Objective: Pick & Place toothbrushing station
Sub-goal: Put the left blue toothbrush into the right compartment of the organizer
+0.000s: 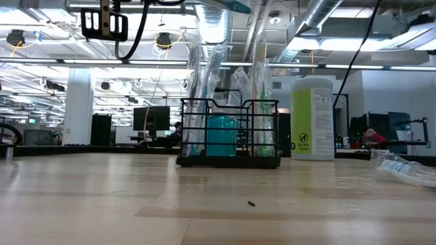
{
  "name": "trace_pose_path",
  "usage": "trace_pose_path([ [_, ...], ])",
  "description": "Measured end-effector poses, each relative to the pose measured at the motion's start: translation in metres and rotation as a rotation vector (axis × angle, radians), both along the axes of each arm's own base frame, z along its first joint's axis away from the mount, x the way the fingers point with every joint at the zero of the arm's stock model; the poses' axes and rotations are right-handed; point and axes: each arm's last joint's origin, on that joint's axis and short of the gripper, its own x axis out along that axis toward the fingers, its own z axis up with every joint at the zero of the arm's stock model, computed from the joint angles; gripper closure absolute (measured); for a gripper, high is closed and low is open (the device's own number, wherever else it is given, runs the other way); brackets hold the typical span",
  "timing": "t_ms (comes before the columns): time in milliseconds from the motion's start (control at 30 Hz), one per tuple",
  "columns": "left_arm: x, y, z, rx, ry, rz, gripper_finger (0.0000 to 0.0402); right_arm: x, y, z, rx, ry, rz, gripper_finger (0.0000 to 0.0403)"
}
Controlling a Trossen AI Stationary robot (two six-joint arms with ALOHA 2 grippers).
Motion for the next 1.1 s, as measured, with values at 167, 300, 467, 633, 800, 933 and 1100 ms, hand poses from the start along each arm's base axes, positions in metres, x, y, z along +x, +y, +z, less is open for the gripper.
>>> trace_pose_path([
  [167, 0.0, 0.0, 0.0, 0.006, -0.008, 0.006, 0.0394, -0.001, 0.0, -0.002, 0.054, 0.015, -0.005, 0.0392],
  [300, 0.002, 0.0, 0.001, 0.025, -0.044, -0.007, 0.0381, -0.004, 0.002, -0.004, 0.056, 0.035, -0.007, 0.0394],
  [467, 0.004, -0.001, 0.004, 0.052, -0.109, -0.027, 0.0363, -0.006, 0.005, -0.004, 0.108, 0.04, 0.001, 0.0394],
  [633, 0.001, 0.0, 0.016, 0.075, -0.215, -0.044, 0.0356, -0.009, 0.003, -0.007, 0.132, 0.078, -0.024, 0.0394],
  [800, -0.01, 0.006, 0.033, 0.16, -0.32, 0.009, 0.0355, -0.012, 0.003, -0.008, 0.166, 0.085, -0.056, 0.0394],
  [933, -0.021, 0.007, 0.045, 0.246, -0.405, 0.05, 0.0355, -0.018, 0.005, -0.003, 0.198, 0.081, -0.073, 0.0394],
  [1100, -0.028, 0.006, 0.053, 0.323, -0.464, 0.08, 0.0355, -0.024, -0.003, 0.004, 0.261, 0.077, -0.153, 0.0394],
])
